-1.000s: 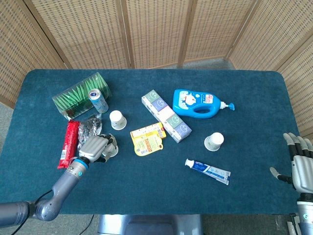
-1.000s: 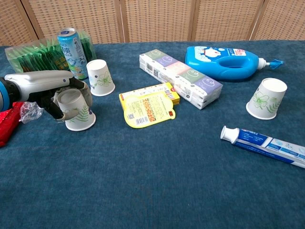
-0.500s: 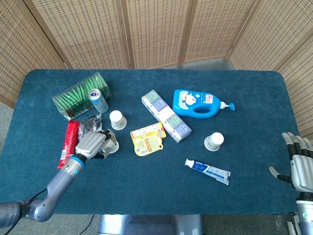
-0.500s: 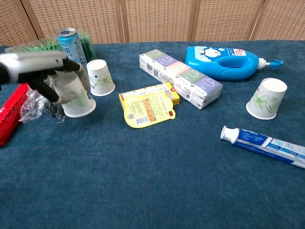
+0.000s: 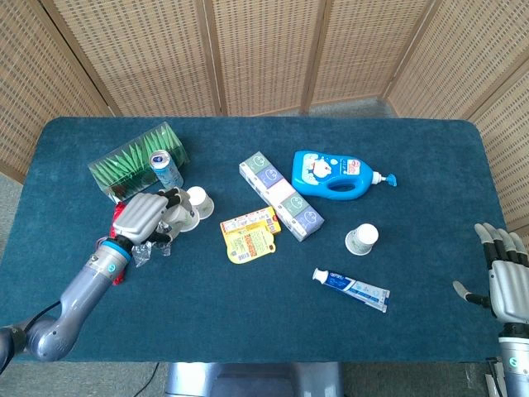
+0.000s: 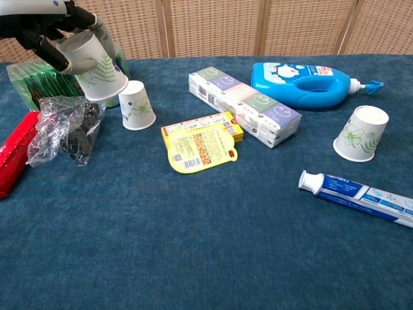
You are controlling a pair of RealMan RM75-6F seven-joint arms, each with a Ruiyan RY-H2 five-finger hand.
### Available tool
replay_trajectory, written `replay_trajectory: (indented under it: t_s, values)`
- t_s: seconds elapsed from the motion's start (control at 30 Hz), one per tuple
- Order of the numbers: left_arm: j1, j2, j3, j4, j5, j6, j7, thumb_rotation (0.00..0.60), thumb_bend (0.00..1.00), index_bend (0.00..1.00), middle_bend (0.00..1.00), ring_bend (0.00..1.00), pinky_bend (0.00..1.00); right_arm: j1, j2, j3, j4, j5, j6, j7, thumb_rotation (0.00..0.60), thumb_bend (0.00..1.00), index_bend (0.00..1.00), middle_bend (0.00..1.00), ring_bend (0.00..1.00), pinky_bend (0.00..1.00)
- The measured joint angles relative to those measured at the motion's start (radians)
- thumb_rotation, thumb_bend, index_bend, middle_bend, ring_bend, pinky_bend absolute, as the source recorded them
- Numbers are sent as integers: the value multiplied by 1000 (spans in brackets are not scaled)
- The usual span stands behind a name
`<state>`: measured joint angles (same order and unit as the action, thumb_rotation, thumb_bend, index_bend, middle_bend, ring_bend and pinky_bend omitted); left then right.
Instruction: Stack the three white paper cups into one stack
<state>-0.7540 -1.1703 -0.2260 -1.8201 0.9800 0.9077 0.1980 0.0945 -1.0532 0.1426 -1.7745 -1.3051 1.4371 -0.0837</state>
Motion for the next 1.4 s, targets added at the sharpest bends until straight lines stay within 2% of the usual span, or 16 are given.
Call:
replay_trajectory:
  t_s: [0.4, 0.8, 1.4]
  values:
    - [-82, -53, -15, 143, -106, -68, 28, 600, 508, 353, 264, 293, 557, 1, -3, 4, 3, 12, -2, -2, 600, 208, 0, 5, 0, 34]
    - [-140, -154, -13, 317, -132, -119, 10, 600, 506, 351, 262, 282, 542, -6, -2, 6, 2, 21, 5, 2, 600, 208, 0, 5, 0, 33]
    - [-187, -233, -5, 414, -131, -154, 2, 600, 504, 337, 249, 250, 514, -15, 12, 8, -6, 25, 12, 15, 600, 206, 0, 5, 0, 34]
